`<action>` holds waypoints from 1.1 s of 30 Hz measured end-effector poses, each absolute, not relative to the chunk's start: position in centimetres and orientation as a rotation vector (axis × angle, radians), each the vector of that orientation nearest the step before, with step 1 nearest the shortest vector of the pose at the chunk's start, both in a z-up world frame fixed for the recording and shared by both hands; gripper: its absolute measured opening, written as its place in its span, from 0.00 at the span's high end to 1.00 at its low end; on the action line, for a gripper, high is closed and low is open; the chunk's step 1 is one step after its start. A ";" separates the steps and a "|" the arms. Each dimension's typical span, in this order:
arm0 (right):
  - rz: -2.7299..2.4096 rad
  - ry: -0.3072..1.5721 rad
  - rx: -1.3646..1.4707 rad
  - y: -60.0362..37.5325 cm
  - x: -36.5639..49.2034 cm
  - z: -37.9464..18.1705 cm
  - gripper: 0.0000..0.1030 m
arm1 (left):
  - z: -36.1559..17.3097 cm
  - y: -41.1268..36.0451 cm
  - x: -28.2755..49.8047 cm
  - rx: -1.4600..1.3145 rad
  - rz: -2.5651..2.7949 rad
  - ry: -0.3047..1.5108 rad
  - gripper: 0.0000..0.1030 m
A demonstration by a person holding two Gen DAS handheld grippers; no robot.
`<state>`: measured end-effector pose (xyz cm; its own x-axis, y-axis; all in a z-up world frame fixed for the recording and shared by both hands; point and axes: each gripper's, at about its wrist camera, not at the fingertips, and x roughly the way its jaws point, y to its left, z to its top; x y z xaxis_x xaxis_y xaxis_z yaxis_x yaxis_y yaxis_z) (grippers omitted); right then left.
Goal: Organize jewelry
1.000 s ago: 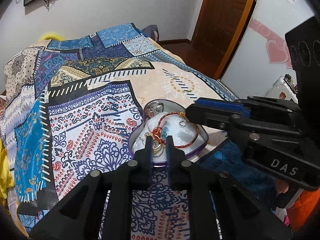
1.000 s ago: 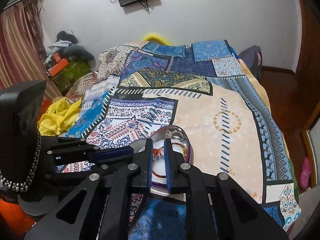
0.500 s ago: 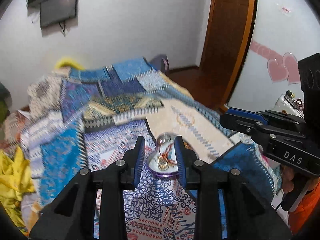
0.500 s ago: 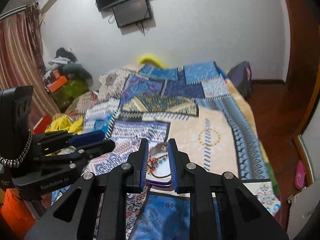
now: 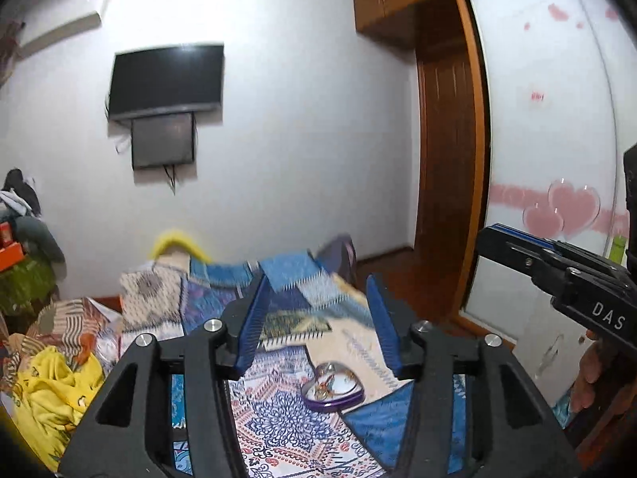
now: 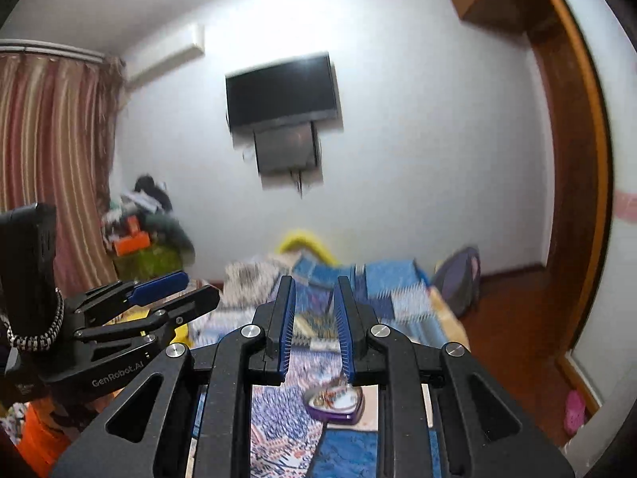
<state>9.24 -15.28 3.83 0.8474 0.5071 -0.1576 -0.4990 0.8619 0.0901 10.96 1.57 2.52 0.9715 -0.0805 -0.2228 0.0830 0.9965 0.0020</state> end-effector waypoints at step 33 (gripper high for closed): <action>0.359 0.071 0.037 -15.8 2.4 3.0 0.13 | 2.6 0.5 2.4 -0.013 0.019 0.101 0.05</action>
